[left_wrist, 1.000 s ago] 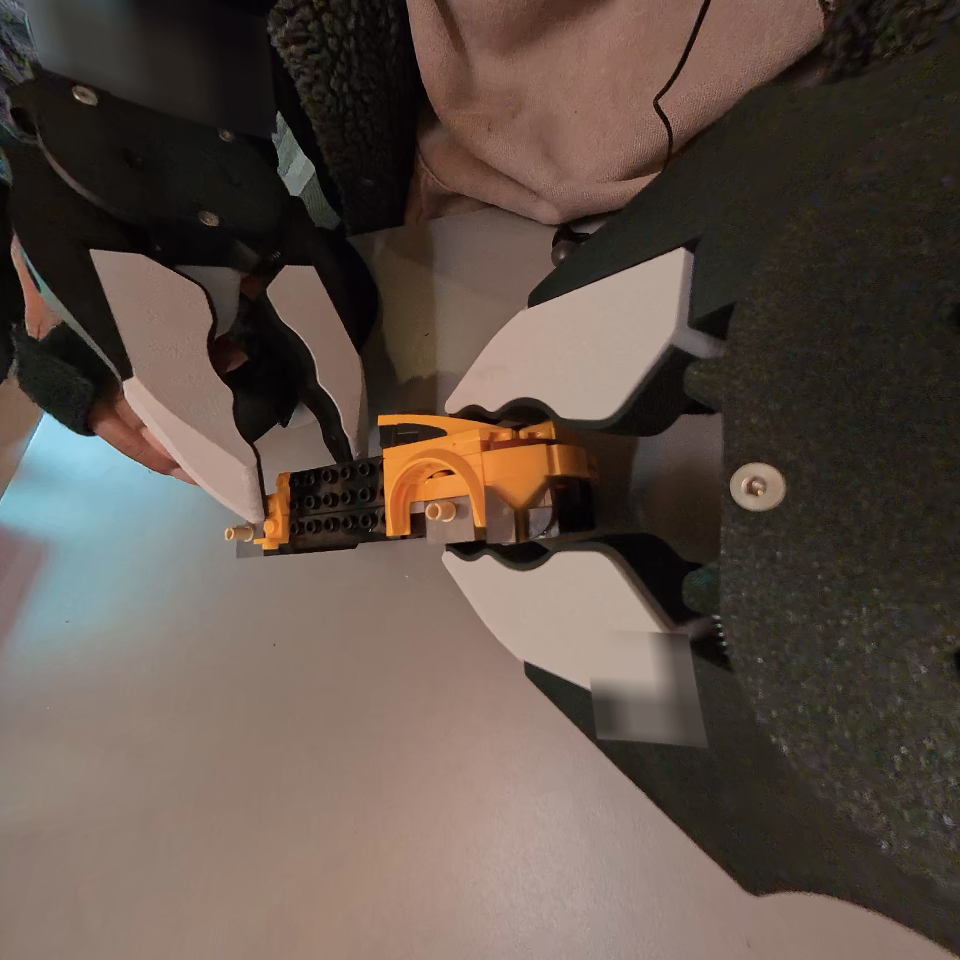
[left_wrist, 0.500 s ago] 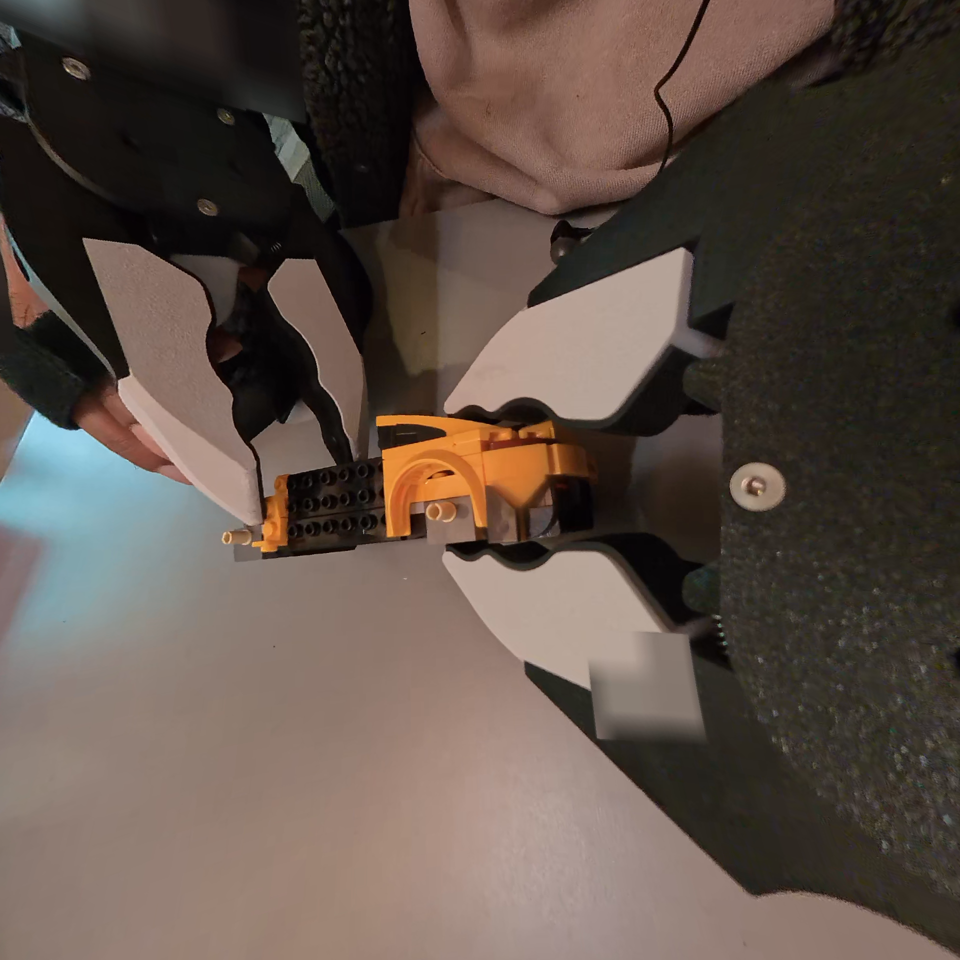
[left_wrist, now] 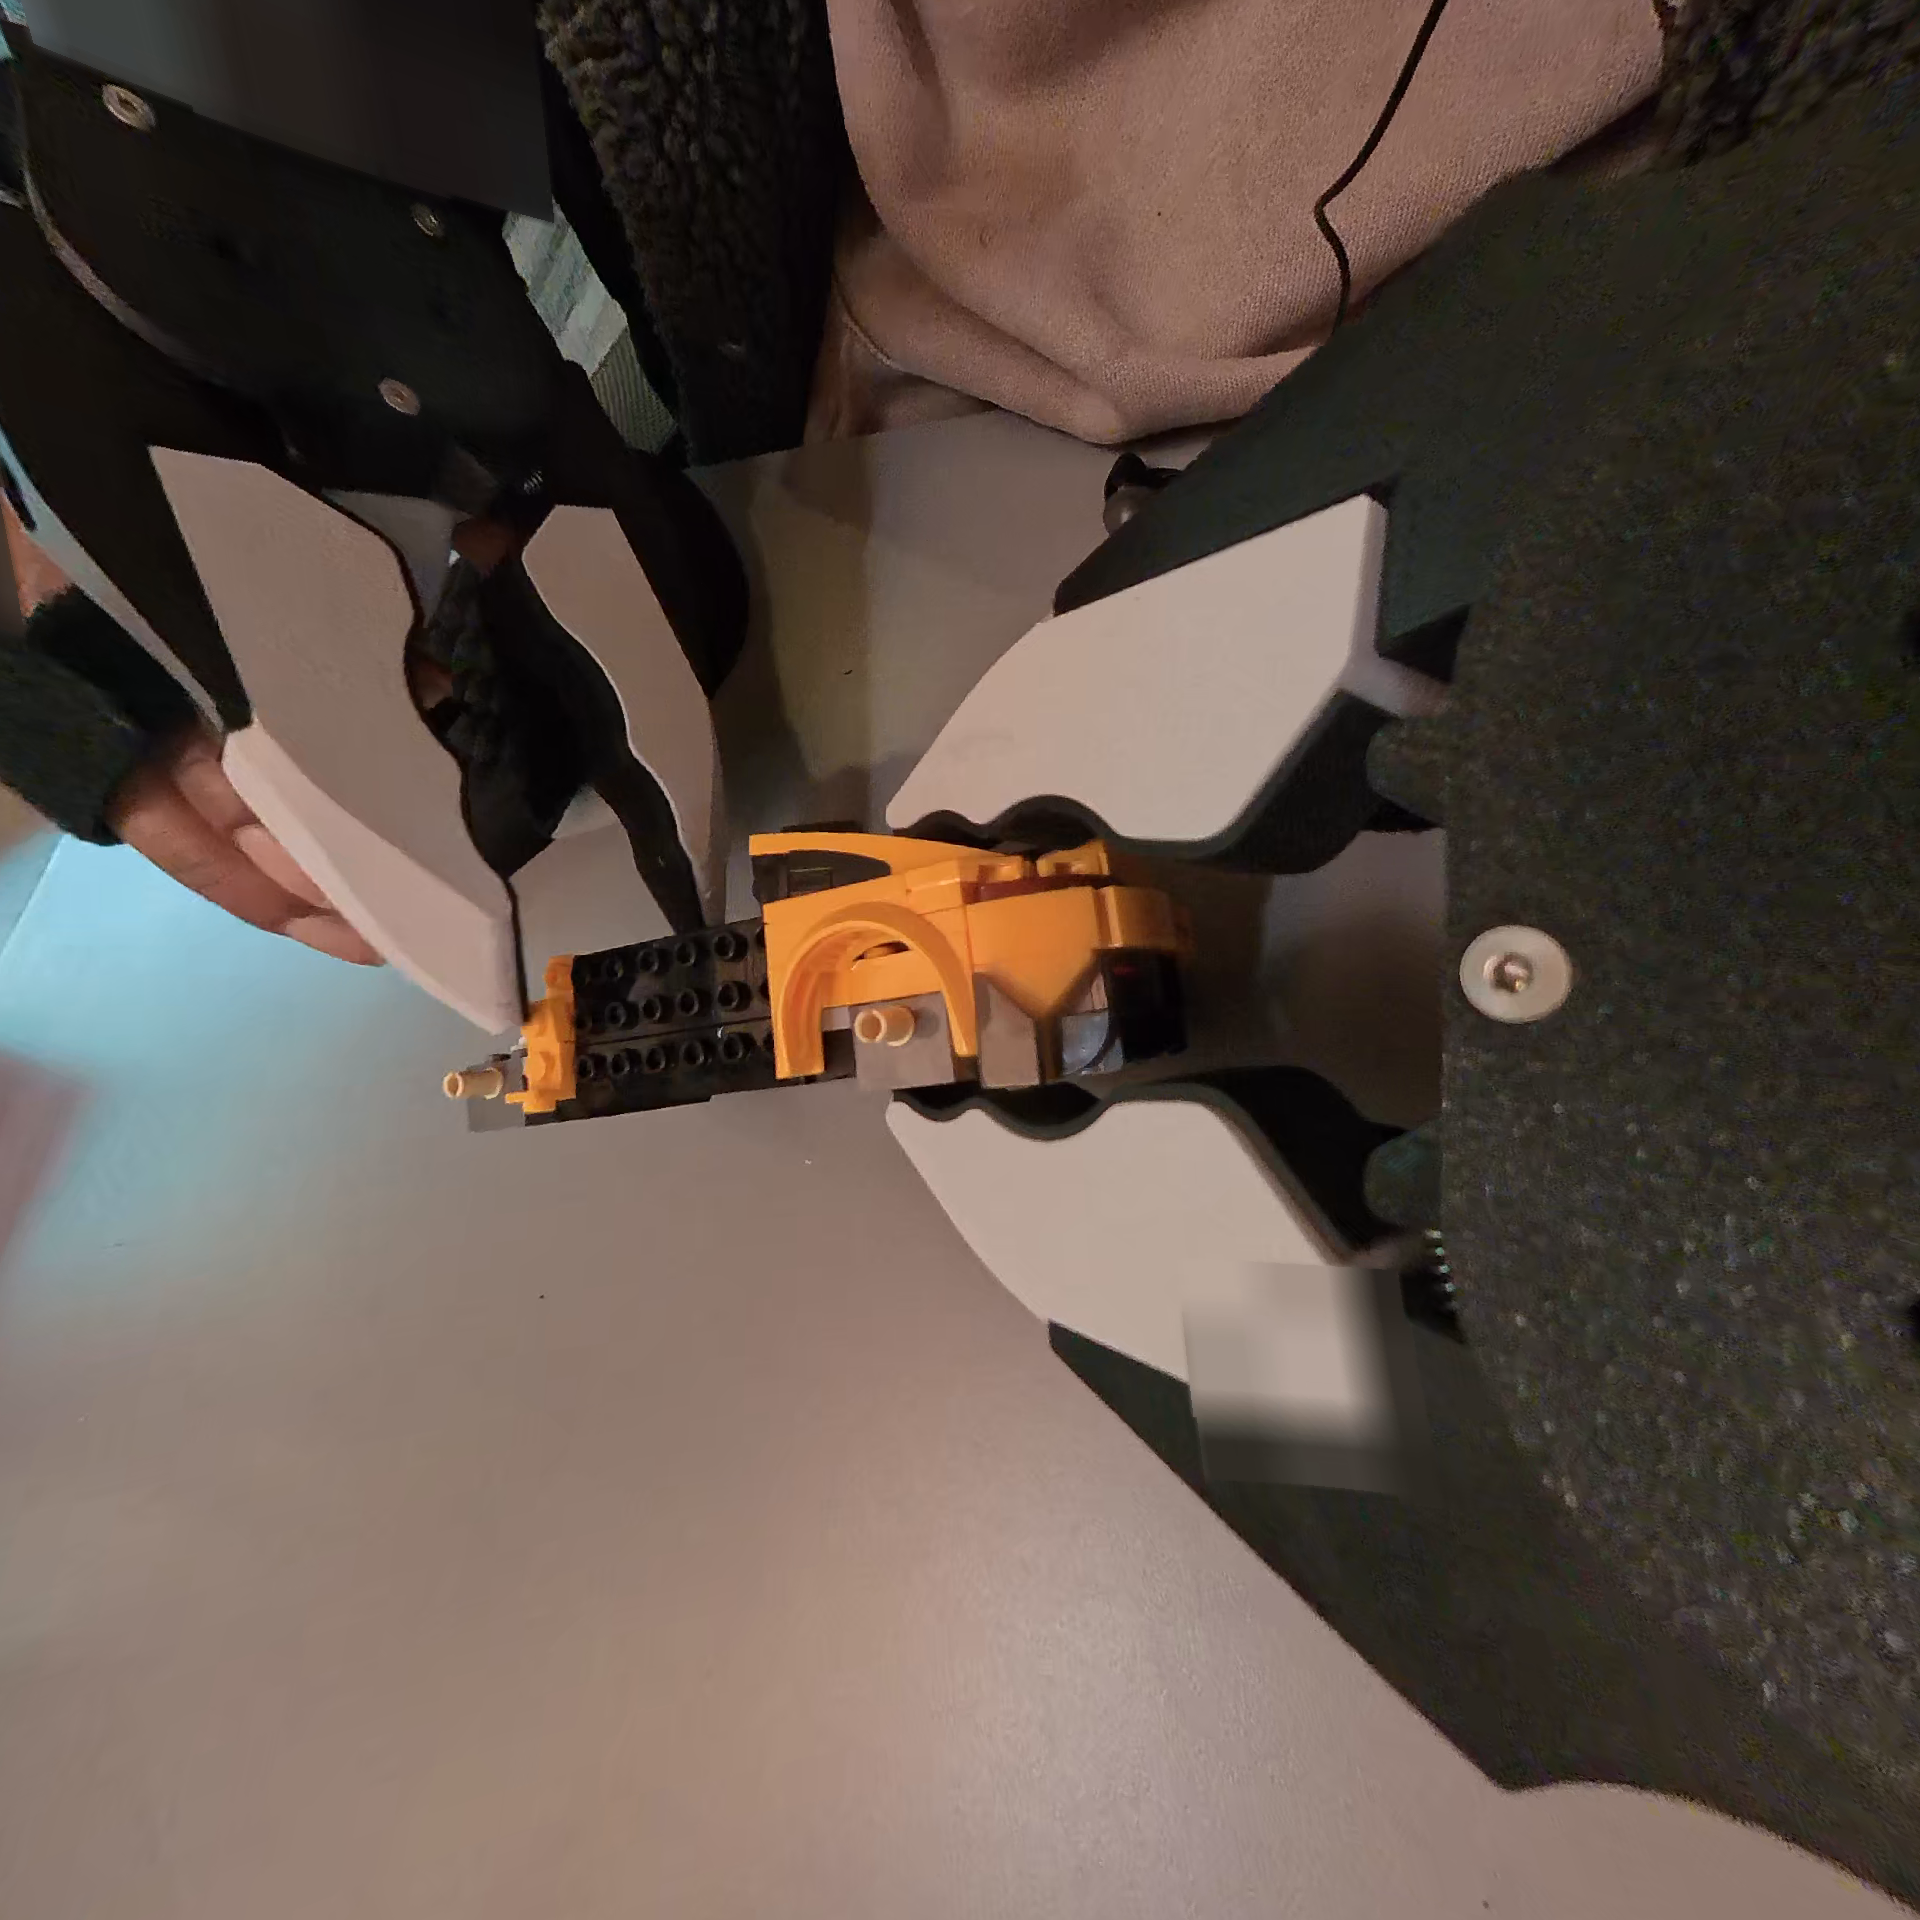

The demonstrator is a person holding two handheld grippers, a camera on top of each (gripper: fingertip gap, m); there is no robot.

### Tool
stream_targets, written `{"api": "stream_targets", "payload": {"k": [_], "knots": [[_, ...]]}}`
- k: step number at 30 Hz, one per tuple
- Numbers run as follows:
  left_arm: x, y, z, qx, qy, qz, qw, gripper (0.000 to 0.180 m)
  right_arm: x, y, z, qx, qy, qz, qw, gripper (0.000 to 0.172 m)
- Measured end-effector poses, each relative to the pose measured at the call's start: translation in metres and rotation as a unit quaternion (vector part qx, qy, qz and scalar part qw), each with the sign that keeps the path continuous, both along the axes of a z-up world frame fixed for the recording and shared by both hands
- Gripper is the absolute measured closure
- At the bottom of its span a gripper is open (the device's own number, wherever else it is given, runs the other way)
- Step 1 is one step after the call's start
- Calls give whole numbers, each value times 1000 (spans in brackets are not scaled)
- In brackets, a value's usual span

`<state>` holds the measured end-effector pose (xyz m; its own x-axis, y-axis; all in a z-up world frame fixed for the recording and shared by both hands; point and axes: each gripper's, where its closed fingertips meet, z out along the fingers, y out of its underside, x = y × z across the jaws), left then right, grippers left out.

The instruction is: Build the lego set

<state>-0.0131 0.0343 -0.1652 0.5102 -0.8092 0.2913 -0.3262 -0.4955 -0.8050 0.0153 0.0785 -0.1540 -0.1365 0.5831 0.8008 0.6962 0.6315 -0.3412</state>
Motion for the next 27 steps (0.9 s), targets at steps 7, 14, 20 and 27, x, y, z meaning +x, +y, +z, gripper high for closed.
{"api": "stream_targets", "payload": {"k": [7, 14, 20, 27], "knots": [[0, 0, 0, 0, 1, 0, 1000, 137, 0, 3, 3, 29, -2, 2, 1000, 143], [1, -1, 0, 2, 3, -5, 1000, 137, 2, 2, 3, 39, -44, 33, 998, 144], [1, -2, 0, 1, 3, -7, 1000, 137, 3, 3, 4, 35, -85, 64, 994, 147], [1, -2, 0, -1, 3, -7, 1000, 137, 2, 3, 4, 32, -97, 76, 992, 148]]}}
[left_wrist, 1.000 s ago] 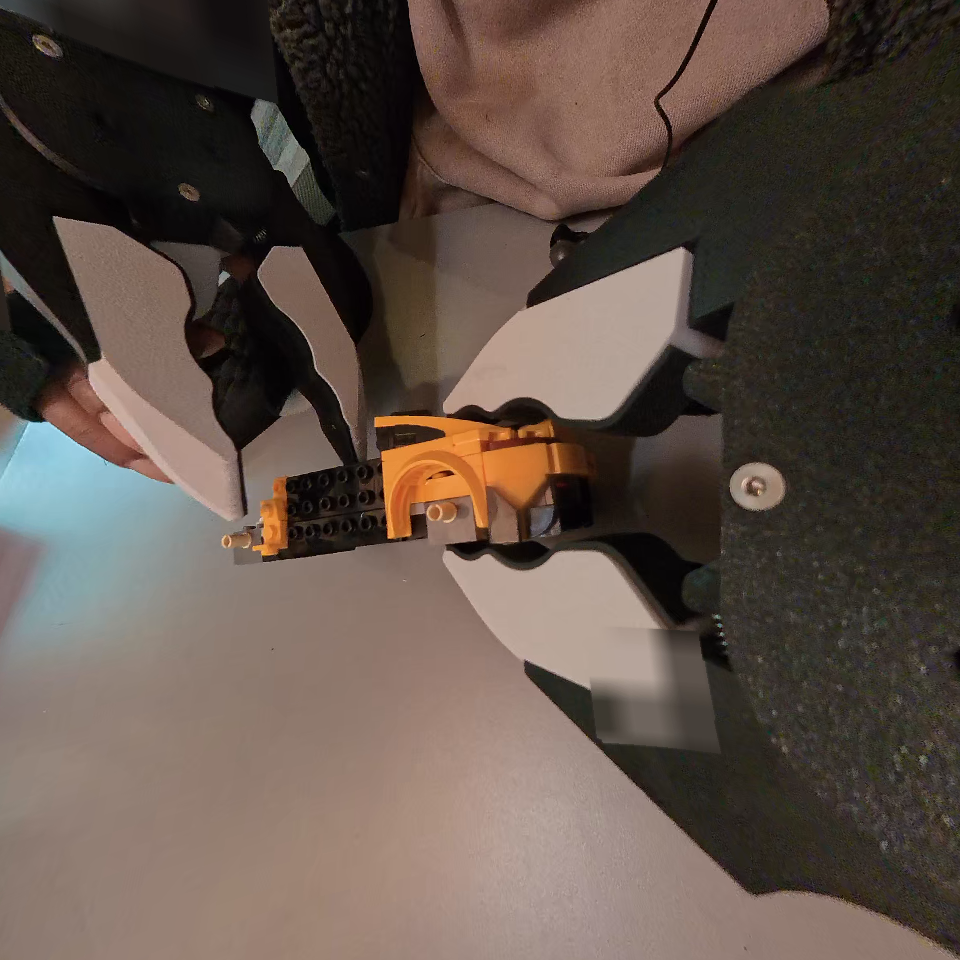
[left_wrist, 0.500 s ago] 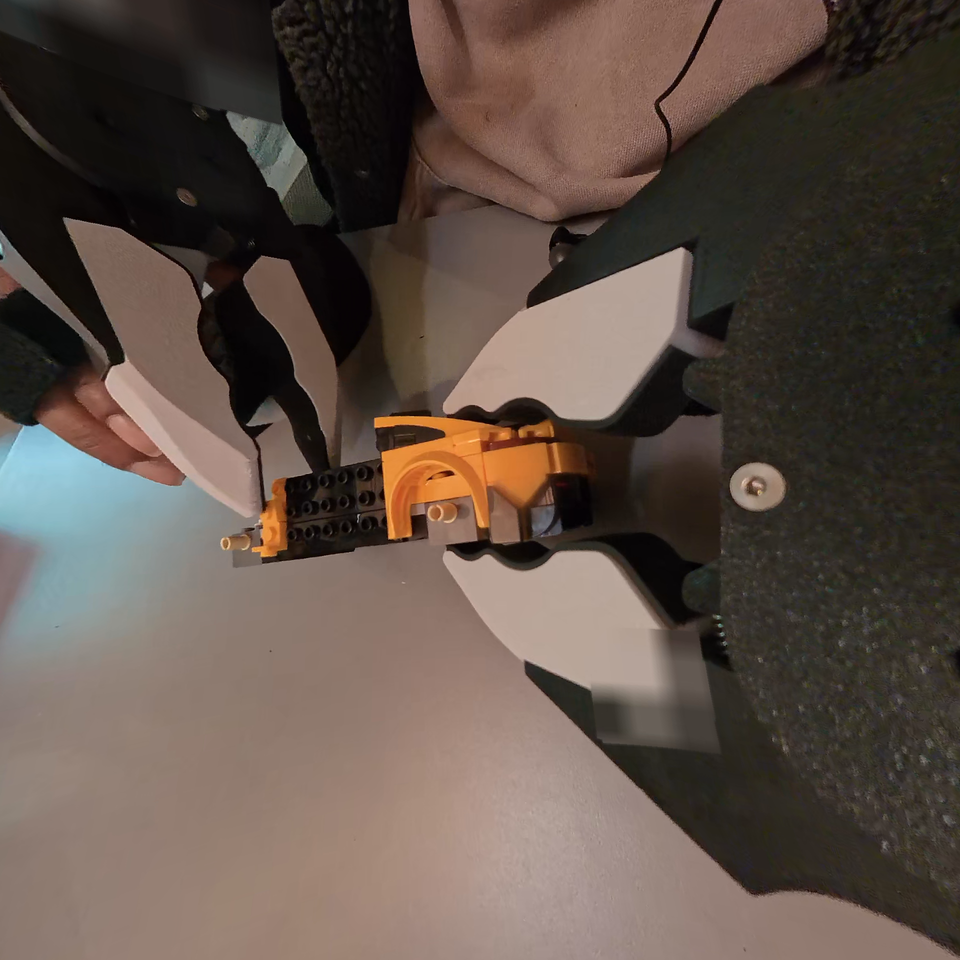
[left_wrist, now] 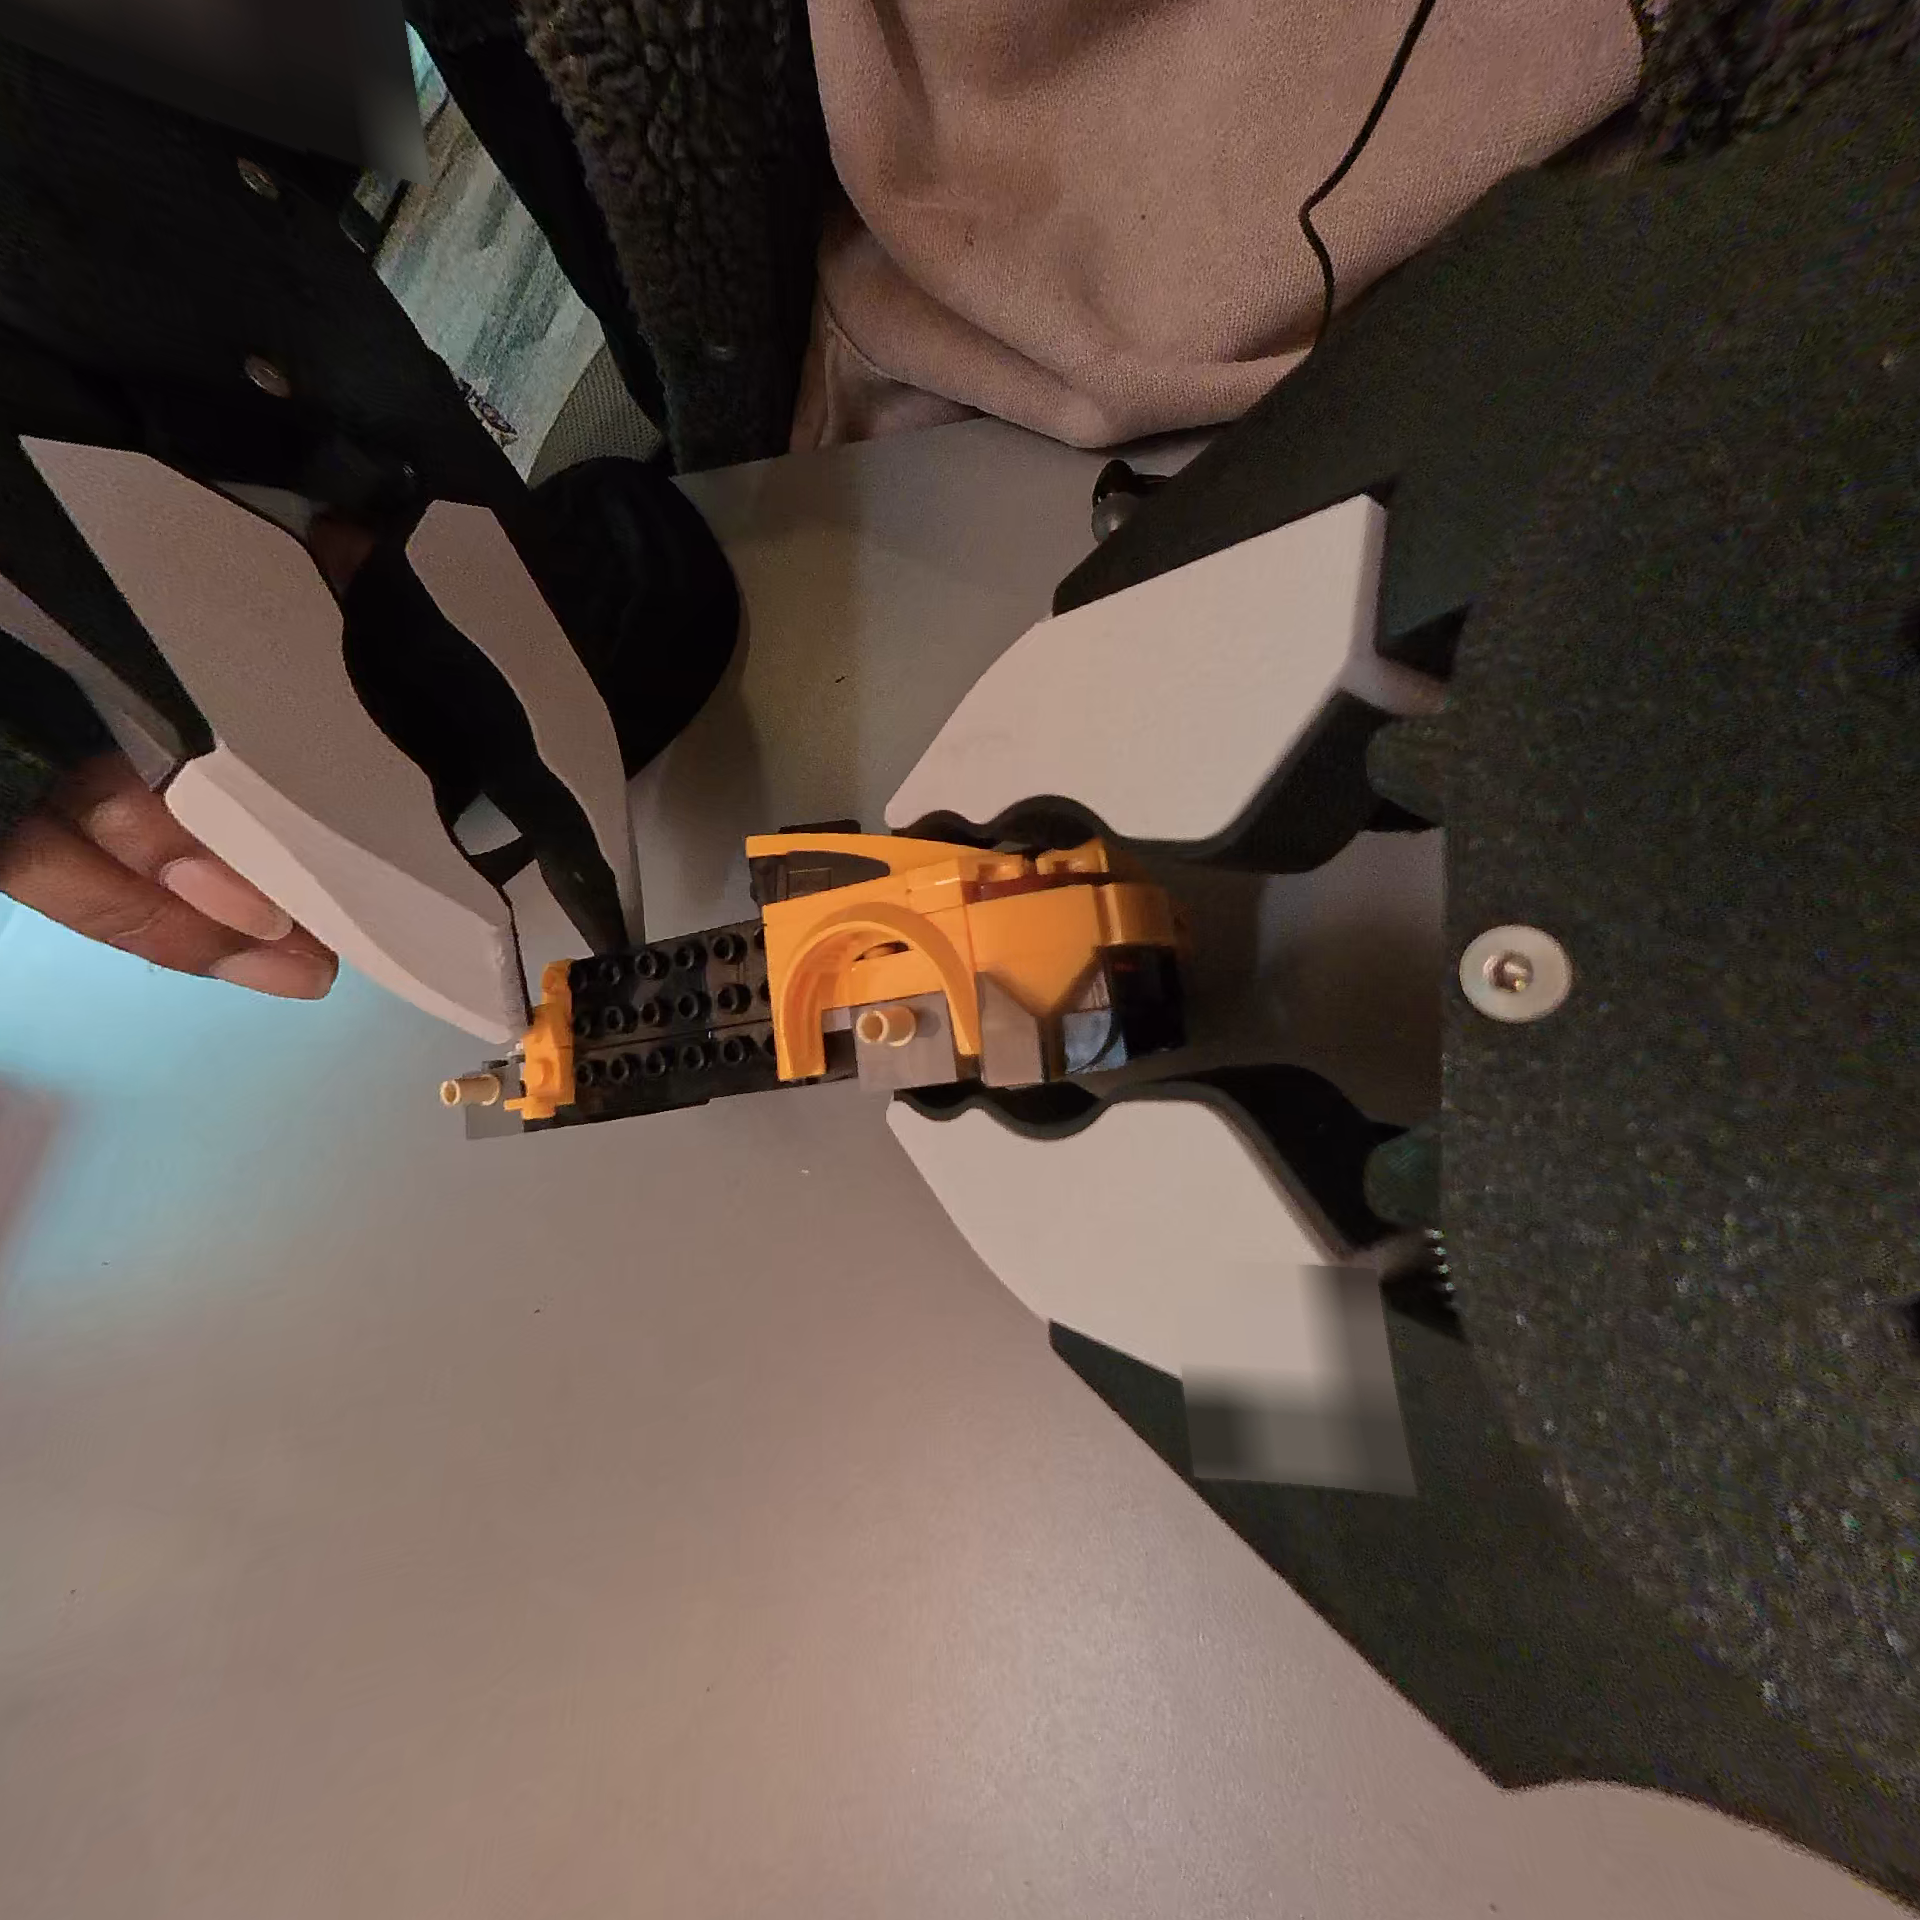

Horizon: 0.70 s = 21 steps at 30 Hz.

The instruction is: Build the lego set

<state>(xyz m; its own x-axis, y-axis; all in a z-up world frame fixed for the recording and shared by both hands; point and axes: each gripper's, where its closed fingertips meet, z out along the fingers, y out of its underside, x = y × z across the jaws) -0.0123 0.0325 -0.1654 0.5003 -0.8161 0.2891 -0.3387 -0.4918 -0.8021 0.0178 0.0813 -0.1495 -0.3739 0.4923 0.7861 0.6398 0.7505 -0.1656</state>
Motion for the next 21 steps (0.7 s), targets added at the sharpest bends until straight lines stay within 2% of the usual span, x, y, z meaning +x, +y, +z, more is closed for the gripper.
{"api": "stream_targets", "payload": {"k": [7, 16, 21], "knots": [[0, 0, 0, 1, 1, -1, 1000, 137, 1, -1, 0, -26, 8, -5, 1000, 148], [1, 0, 0, 0, 2, 1, 1000, 137, 2, 0, 2, -57, -40, 14, 997, 154], [1, 0, 0, 5, 7, 0, 1000, 137, 1, 0, 2, -57, -41, 17, 997, 155]]}}
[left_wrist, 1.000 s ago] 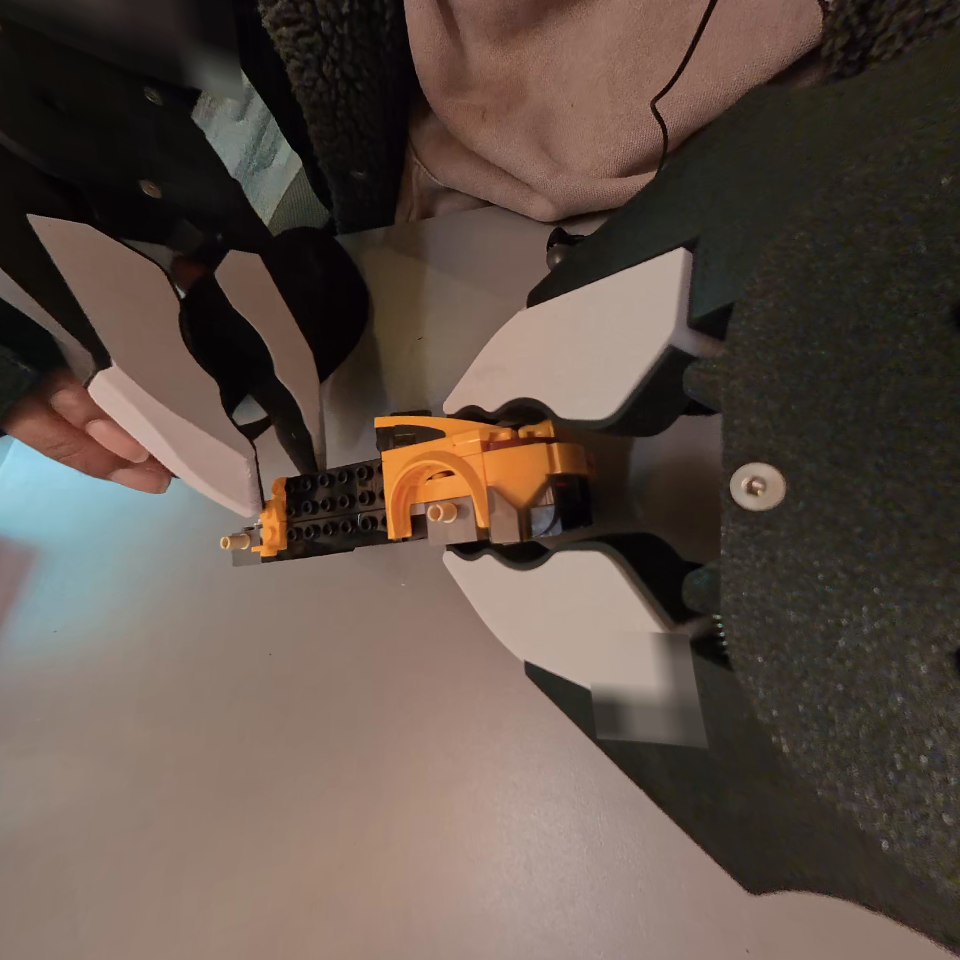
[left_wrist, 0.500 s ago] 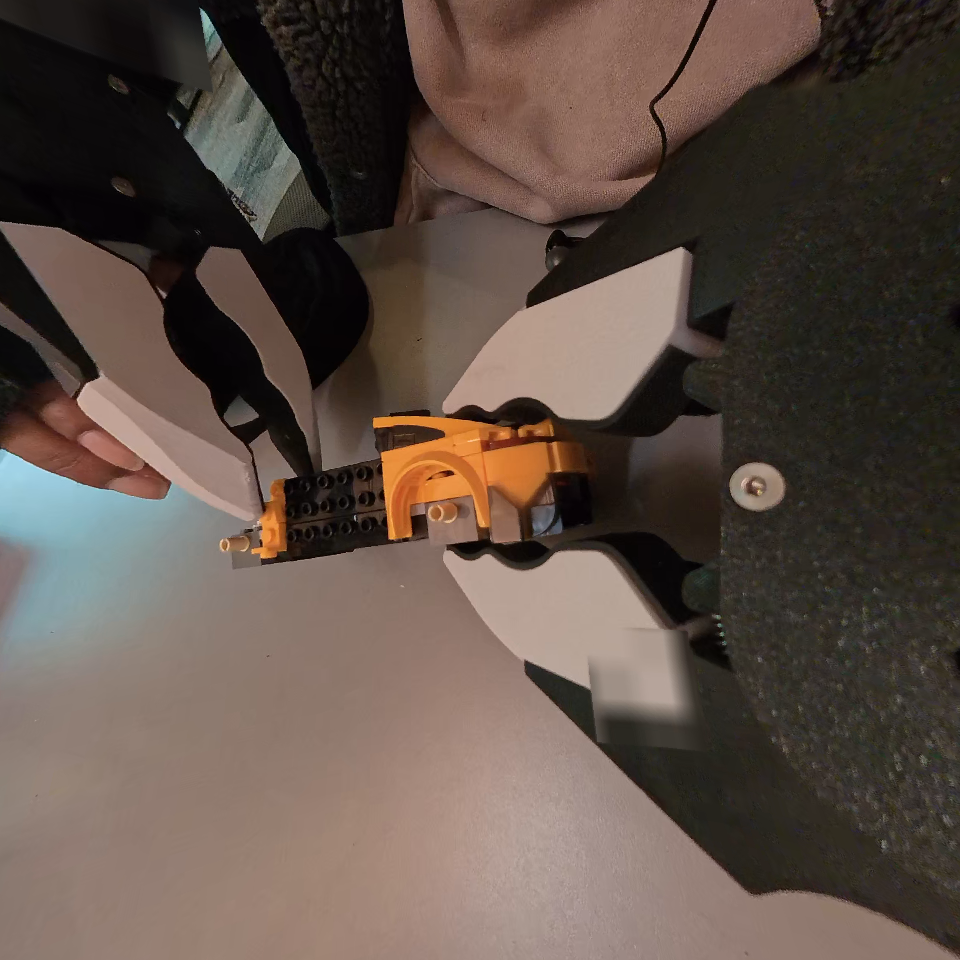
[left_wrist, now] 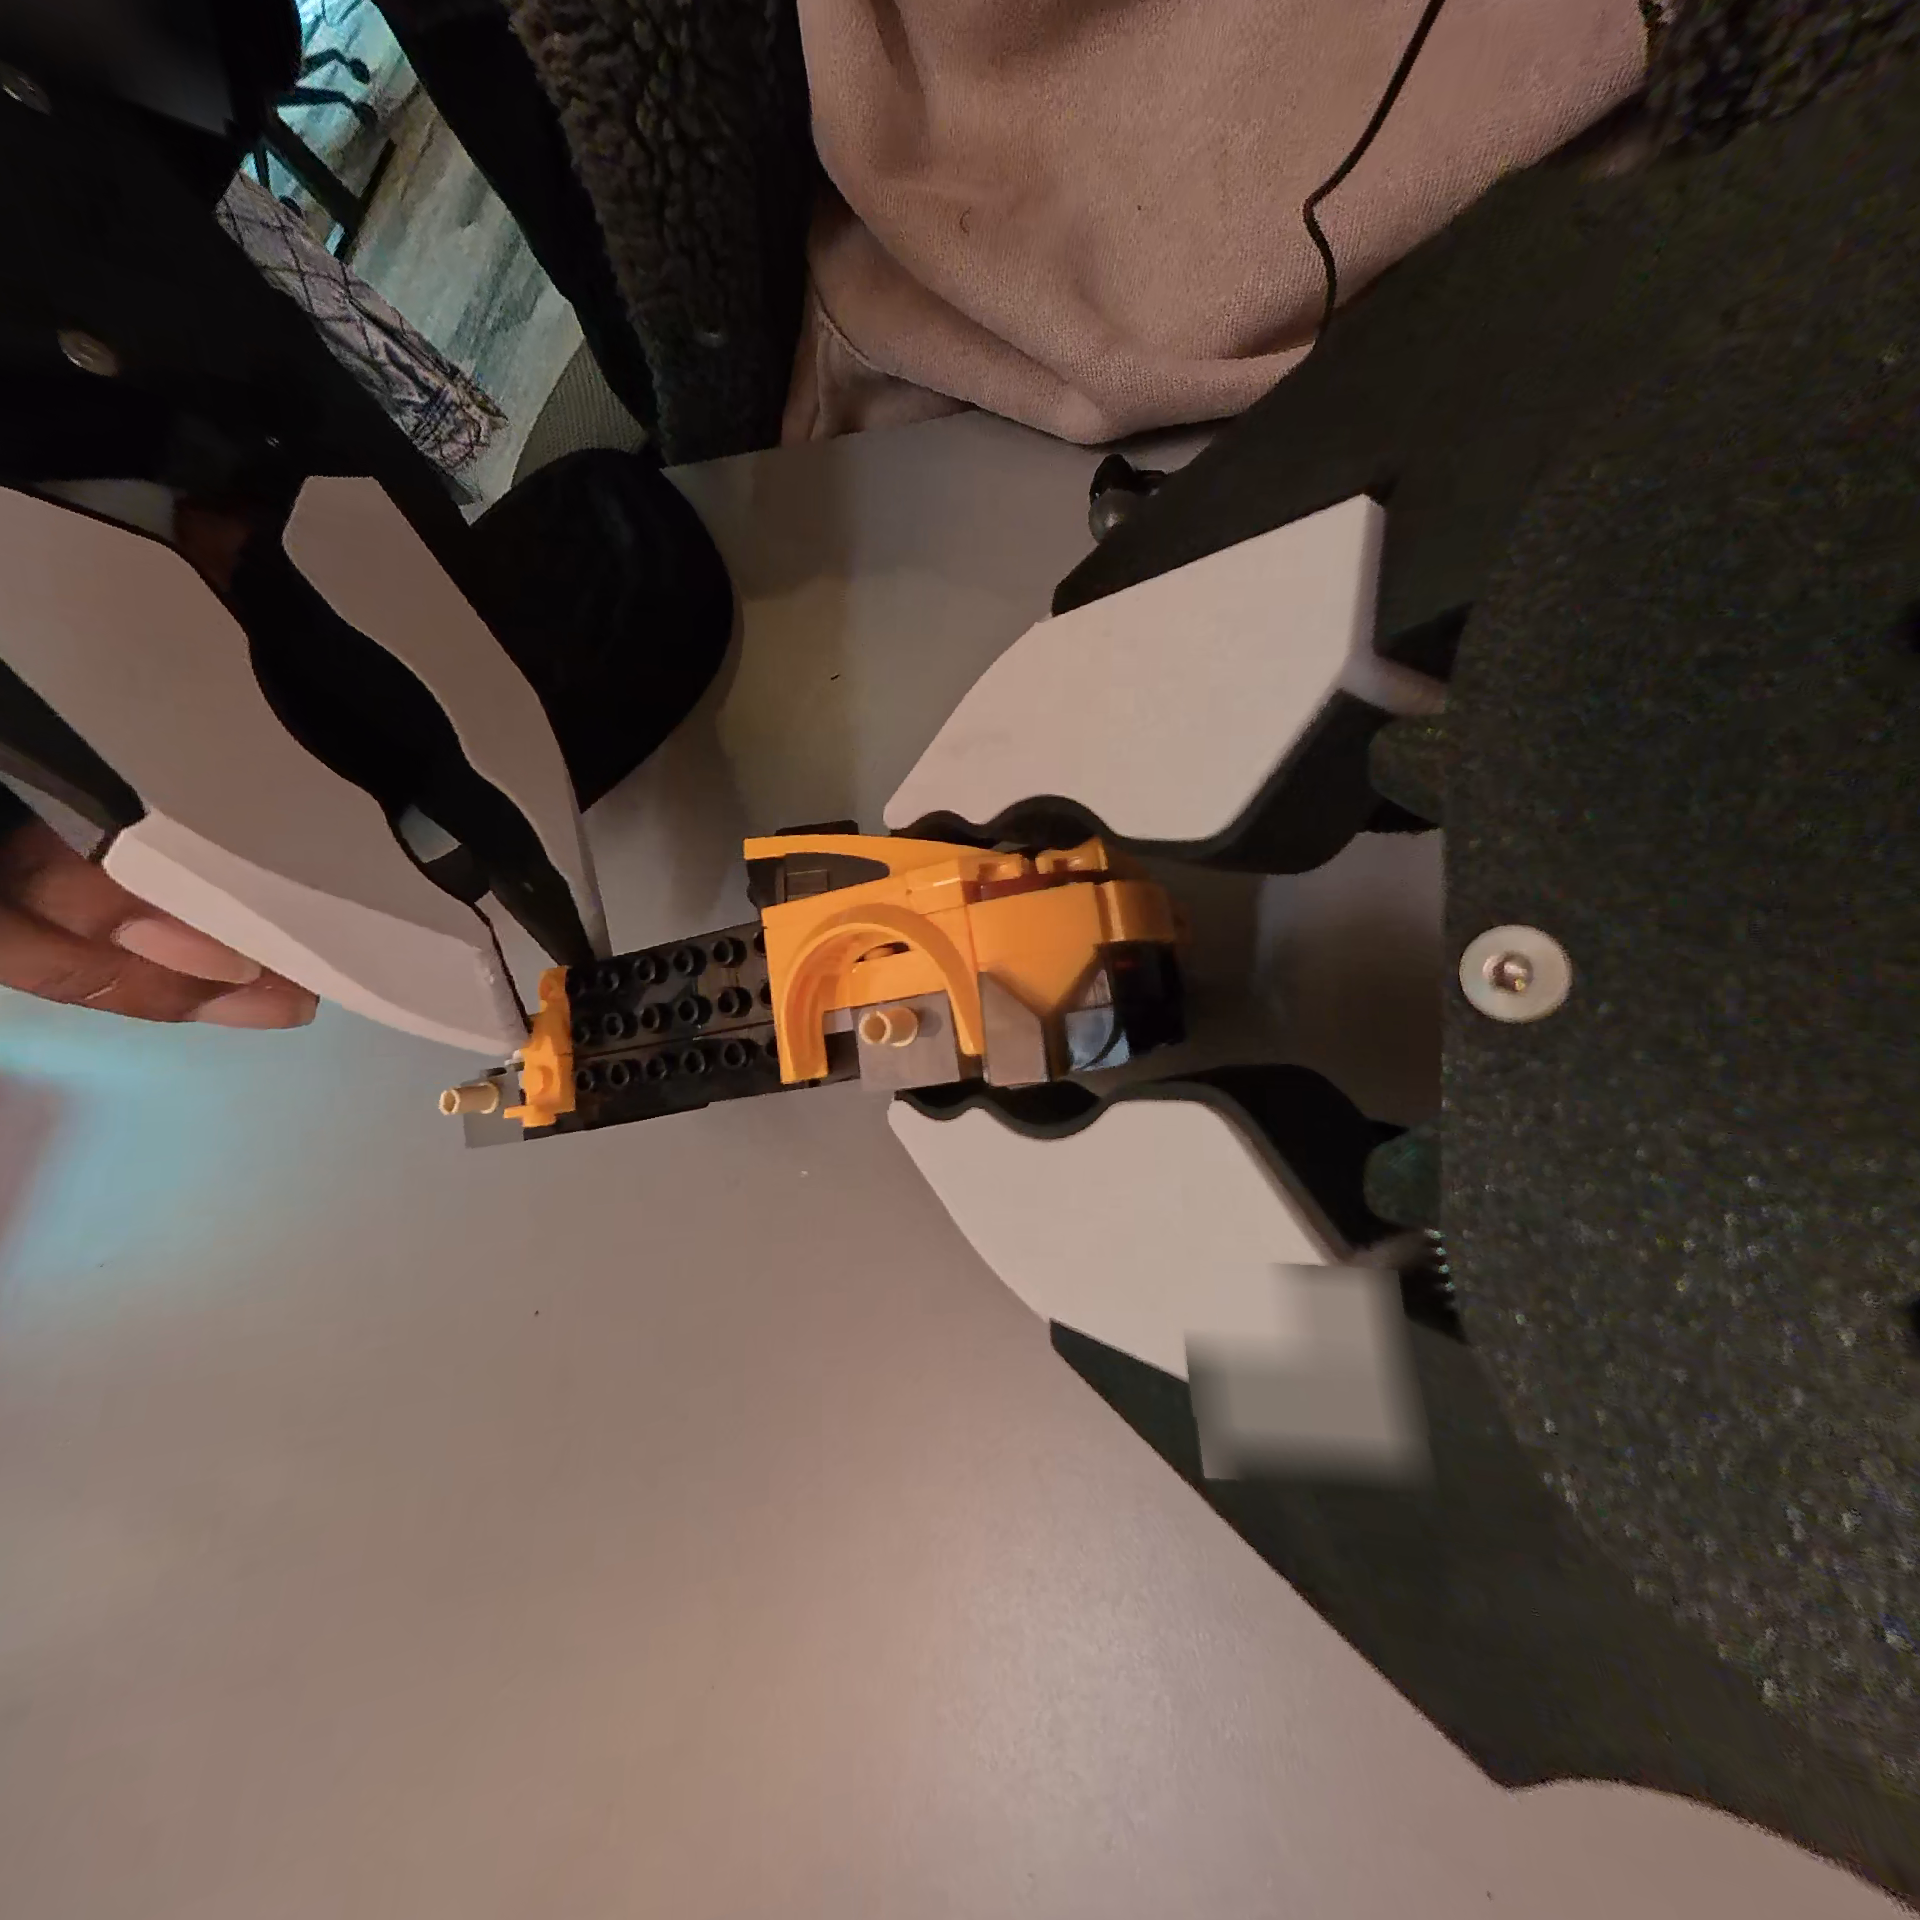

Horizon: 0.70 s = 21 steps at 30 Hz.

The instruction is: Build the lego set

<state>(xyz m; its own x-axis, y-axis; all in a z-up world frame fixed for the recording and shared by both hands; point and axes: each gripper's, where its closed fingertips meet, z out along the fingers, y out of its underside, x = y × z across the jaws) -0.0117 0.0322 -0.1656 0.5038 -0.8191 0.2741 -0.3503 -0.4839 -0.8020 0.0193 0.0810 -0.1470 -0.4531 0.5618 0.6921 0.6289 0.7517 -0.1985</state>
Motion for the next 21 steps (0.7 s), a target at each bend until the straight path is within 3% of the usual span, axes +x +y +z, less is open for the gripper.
{"api": "stream_targets", "payload": {"k": [21], "knots": [[1, -1, -1, 1, 3, -1, 1000, 137, 2, -2, 0, 36, 18, -12, 999, 156]]}}
